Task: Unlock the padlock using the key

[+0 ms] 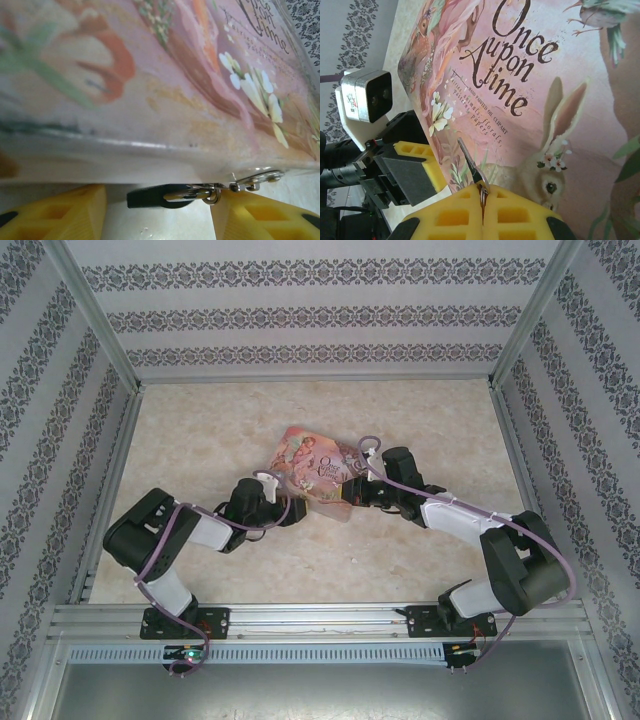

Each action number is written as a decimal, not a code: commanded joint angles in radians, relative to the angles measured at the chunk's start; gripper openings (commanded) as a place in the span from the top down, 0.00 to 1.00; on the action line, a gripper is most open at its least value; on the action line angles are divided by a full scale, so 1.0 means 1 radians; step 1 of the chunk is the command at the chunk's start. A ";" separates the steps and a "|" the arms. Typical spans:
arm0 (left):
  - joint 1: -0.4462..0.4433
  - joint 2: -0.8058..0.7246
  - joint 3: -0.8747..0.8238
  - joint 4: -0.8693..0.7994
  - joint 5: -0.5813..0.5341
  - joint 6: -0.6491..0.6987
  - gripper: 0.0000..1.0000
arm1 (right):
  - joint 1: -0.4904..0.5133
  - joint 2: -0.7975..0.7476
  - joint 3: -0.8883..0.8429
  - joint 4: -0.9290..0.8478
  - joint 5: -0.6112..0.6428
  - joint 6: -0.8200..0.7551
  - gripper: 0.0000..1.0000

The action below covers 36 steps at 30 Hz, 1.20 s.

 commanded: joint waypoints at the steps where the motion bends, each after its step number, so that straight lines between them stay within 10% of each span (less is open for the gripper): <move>1: -0.026 0.022 0.027 0.061 -0.004 -0.008 0.44 | -0.009 0.007 -0.007 -0.102 0.038 -0.030 1.00; 36: -0.096 0.067 0.108 -0.026 -0.069 0.035 0.59 | -0.021 -0.012 -0.014 -0.112 0.037 -0.036 1.00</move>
